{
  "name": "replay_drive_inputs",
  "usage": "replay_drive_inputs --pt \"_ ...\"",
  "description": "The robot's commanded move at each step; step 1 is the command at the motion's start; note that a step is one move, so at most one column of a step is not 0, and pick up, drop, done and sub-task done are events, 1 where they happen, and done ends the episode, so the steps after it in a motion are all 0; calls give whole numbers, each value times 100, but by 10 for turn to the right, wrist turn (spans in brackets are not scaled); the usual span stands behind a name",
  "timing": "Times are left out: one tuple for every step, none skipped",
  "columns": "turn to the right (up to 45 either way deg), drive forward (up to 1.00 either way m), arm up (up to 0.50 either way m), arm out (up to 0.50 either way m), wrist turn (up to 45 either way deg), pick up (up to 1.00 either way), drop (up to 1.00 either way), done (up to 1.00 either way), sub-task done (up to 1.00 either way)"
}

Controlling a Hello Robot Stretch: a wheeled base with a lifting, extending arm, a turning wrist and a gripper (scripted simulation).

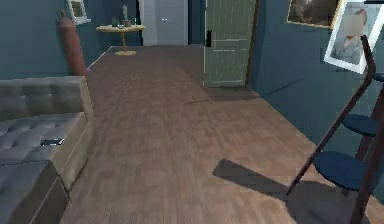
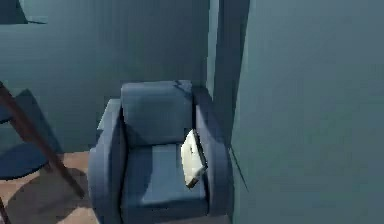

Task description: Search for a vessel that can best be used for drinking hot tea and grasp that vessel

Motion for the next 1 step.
replay_drive_inputs --pt "0 100 0 0 0 0 0 0 0"
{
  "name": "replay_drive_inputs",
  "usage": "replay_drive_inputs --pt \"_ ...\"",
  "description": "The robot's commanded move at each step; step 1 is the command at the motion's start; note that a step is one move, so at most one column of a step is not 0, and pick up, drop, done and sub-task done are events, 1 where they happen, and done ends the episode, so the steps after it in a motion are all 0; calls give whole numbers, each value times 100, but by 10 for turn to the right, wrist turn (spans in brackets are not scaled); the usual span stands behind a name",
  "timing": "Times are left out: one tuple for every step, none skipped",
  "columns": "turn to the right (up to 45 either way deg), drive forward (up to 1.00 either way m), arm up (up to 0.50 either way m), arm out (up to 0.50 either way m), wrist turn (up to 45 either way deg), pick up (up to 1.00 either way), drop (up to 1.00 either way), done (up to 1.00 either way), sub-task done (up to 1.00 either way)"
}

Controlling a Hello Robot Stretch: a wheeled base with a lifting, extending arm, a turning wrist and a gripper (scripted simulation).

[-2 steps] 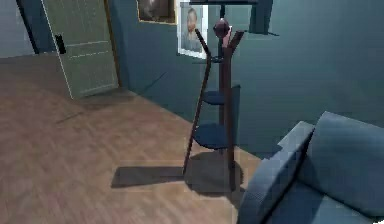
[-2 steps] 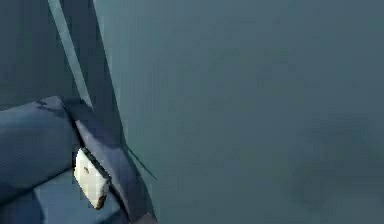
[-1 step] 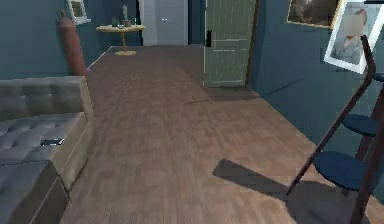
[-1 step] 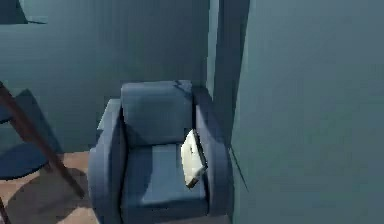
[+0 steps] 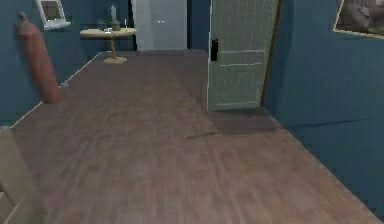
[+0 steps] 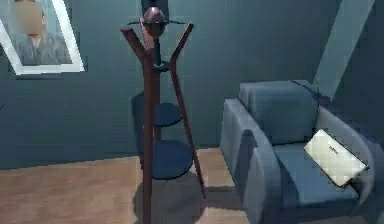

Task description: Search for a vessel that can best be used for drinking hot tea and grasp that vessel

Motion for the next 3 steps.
replay_drive_inputs --pt "0 100 0 0 0 0 0 0 0" --pt "0 100 0 0 0 0 0 0 0" --pt "-30 0 0 0 0 0 0 0 0"
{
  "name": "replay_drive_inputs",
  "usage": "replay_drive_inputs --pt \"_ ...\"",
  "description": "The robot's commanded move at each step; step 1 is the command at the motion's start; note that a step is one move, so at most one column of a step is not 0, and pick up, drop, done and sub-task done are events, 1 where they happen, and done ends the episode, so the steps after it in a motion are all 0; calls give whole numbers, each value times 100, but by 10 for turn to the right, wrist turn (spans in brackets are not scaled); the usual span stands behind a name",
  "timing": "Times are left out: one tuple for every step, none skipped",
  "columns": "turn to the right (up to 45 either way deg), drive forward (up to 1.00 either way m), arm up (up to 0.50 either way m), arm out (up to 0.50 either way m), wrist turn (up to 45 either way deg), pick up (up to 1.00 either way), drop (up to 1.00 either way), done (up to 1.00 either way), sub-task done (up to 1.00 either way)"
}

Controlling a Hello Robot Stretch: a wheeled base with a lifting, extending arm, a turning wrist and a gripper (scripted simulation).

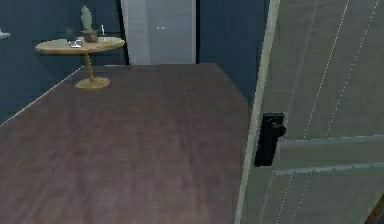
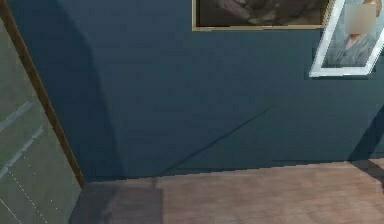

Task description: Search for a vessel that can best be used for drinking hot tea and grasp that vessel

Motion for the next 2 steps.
replay_drive_inputs --pt "-270 0 0 0 0 0 0 0 0" --pt "0 50 0 0 0 0 0 0 0"
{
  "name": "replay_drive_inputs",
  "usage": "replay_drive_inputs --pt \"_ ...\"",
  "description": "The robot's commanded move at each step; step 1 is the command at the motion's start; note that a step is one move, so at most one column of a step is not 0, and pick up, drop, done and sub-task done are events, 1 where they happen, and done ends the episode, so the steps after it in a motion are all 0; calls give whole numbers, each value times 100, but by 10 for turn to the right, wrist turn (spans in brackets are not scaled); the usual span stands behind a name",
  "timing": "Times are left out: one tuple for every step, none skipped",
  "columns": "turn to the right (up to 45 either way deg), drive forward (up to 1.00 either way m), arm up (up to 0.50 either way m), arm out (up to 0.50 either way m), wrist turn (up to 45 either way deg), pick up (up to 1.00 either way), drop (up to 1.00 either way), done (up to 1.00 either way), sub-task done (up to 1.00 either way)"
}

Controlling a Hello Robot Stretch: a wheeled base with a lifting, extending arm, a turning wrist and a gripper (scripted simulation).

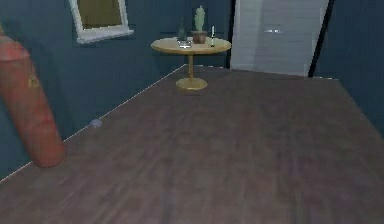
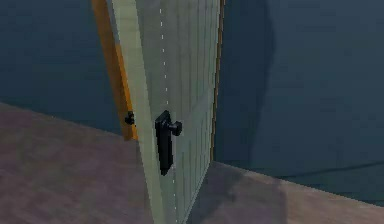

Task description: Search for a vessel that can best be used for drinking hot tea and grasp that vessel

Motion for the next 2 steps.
replay_drive_inputs --pt "180 0 0 0 0 0 0 0 0" --pt "30 0 0 0 0 0 0 0 0"
